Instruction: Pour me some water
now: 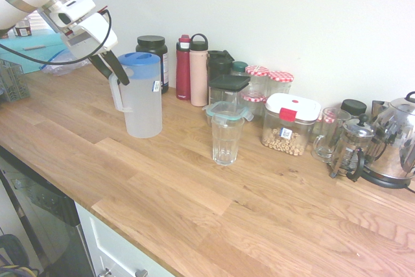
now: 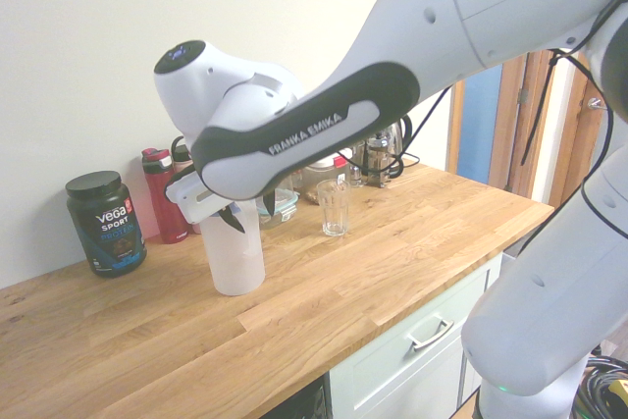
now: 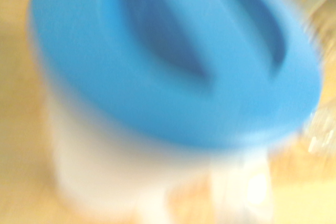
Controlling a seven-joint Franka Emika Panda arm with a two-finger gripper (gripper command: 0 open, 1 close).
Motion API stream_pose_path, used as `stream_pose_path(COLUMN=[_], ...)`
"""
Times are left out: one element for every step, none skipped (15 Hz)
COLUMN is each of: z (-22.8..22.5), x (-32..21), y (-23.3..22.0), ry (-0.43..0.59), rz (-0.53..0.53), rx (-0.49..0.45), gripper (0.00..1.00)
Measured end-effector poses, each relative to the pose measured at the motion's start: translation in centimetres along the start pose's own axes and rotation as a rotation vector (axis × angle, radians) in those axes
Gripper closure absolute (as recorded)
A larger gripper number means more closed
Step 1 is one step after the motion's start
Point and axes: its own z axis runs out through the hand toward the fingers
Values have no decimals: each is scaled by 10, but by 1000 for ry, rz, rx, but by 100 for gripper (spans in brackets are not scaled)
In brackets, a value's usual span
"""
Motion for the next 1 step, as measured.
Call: stream_pose_path(z=[-11], x=[-3], y=[10], ry=[-74], rz=[-40], rx=[-5], gripper=[0])
